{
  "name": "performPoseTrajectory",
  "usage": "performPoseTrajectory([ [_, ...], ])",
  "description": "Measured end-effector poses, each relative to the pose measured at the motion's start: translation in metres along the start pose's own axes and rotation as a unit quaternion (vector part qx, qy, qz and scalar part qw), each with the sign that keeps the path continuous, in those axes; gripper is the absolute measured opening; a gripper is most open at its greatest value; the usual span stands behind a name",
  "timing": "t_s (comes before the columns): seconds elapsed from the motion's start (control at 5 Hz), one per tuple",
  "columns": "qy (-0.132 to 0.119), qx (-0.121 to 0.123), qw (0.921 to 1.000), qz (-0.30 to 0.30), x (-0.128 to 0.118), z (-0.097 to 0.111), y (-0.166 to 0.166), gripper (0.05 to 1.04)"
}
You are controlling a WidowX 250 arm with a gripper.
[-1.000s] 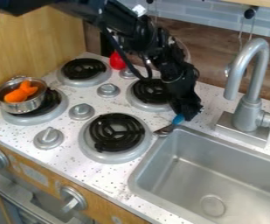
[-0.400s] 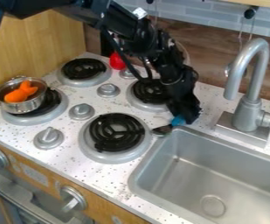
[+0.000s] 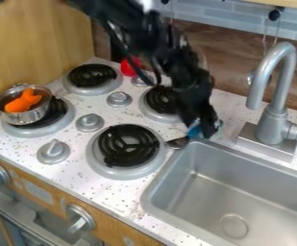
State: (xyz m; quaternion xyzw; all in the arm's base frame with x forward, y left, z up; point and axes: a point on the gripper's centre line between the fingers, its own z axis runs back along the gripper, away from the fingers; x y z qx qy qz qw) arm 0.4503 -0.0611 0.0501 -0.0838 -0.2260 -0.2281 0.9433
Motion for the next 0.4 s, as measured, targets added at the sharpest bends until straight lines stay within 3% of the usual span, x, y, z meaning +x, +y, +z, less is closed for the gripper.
performPoseTrajectory([
  [0.2,-0.030,0.018,0.9992,-0.019,-0.0081,0.0441,0.0110,1.007],
  [0.4,-0.036,0.021,0.9989,-0.023,-0.0053,0.0484,0.0108,1.007],
])
